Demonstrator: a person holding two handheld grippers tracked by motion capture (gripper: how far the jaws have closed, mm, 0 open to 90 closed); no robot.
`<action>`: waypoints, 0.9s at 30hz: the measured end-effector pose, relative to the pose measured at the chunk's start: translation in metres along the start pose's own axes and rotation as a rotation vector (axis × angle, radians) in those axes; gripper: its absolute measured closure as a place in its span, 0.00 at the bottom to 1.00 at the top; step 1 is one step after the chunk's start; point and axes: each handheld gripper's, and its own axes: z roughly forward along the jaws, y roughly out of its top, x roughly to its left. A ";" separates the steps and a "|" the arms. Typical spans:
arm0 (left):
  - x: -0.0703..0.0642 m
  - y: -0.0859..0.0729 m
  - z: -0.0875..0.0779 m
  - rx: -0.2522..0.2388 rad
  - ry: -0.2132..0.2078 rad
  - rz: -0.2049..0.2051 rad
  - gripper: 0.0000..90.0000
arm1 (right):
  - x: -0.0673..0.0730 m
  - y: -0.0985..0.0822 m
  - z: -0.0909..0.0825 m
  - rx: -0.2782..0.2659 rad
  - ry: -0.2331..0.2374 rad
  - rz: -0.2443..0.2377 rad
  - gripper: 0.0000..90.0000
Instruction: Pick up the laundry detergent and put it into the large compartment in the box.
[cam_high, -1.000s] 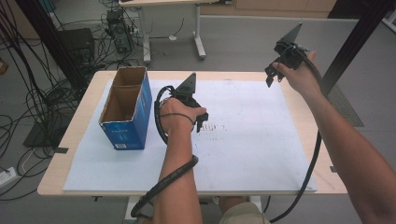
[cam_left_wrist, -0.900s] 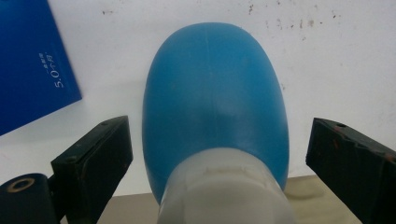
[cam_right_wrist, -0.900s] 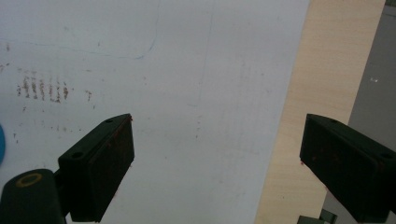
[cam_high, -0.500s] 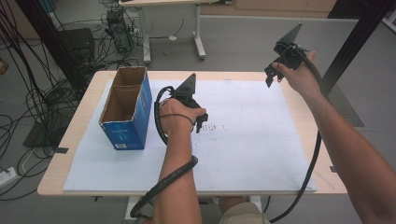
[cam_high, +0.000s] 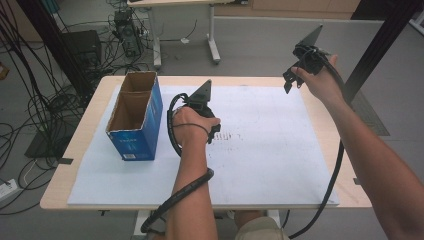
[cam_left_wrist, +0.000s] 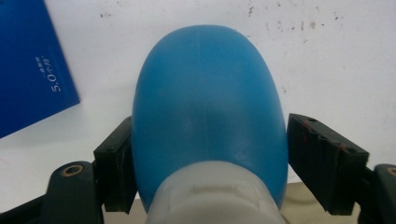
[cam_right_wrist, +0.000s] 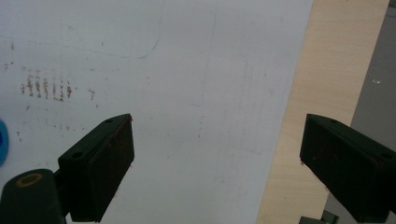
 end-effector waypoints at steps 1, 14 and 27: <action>0.000 -0.001 0.000 -0.004 0.004 -0.003 0.32 | 0.000 0.000 0.000 0.000 0.000 0.000 0.11; 0.002 -0.004 -0.002 -0.013 0.010 -0.017 0.41 | 0.002 -0.001 0.000 0.000 -0.001 -0.002 0.11; 0.004 -0.003 -0.002 -0.015 0.009 -0.010 0.41 | 0.001 0.000 0.001 0.003 -0.003 -0.001 0.11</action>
